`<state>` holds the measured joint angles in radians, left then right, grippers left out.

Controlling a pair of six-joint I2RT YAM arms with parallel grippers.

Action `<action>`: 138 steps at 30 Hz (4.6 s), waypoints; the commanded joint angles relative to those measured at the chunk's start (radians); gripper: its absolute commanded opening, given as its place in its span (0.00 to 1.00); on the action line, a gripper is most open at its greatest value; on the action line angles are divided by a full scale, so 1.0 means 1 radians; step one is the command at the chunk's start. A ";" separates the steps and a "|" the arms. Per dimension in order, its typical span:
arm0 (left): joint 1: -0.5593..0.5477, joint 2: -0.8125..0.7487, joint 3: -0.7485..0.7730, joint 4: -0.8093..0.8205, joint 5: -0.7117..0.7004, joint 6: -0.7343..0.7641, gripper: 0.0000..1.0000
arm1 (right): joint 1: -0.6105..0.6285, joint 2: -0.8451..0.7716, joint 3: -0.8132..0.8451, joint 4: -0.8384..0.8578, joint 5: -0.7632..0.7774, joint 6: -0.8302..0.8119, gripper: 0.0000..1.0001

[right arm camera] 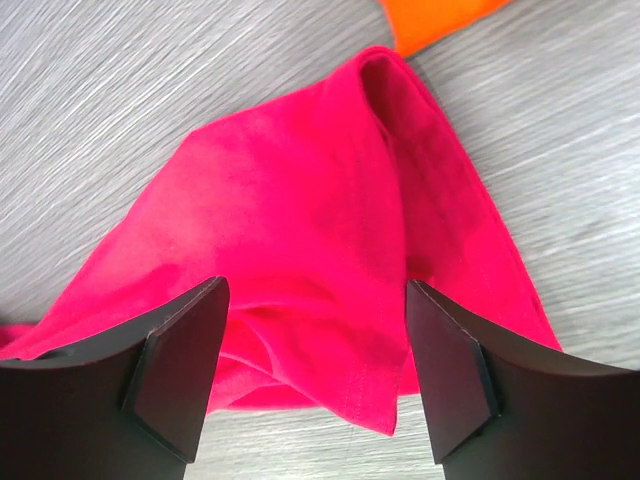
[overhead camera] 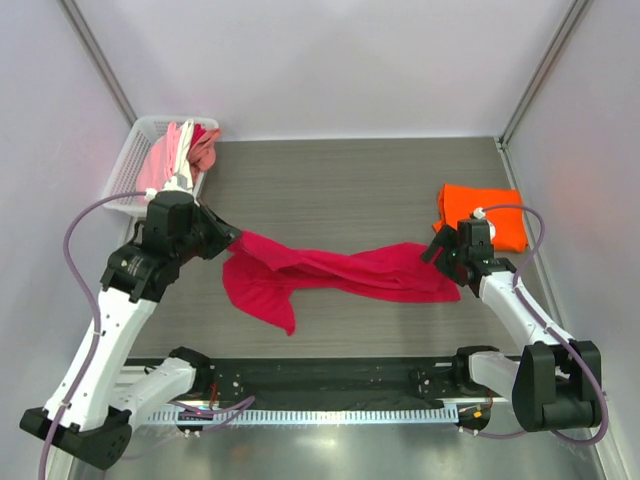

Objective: Fold and stack the t-shirts
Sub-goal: Flatten the tshirt out

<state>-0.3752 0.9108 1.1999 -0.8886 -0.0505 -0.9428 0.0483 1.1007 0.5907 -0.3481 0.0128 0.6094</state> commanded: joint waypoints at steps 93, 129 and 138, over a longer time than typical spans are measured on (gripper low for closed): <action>0.130 0.057 -0.026 0.025 -0.103 0.104 0.00 | -0.004 -0.055 -0.017 0.004 -0.034 0.159 0.31; 0.163 -0.041 -0.732 0.747 -0.180 -0.108 0.00 | 0.522 -0.180 0.089 -0.573 0.259 0.292 0.62; 0.144 0.010 -0.743 0.795 -0.160 -0.076 0.00 | 0.832 0.018 0.053 -0.594 0.306 0.579 0.61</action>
<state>-0.2272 0.9176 0.4511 -0.1619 -0.1829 -1.0470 0.7944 1.0325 0.6281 -0.9039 0.2413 1.0389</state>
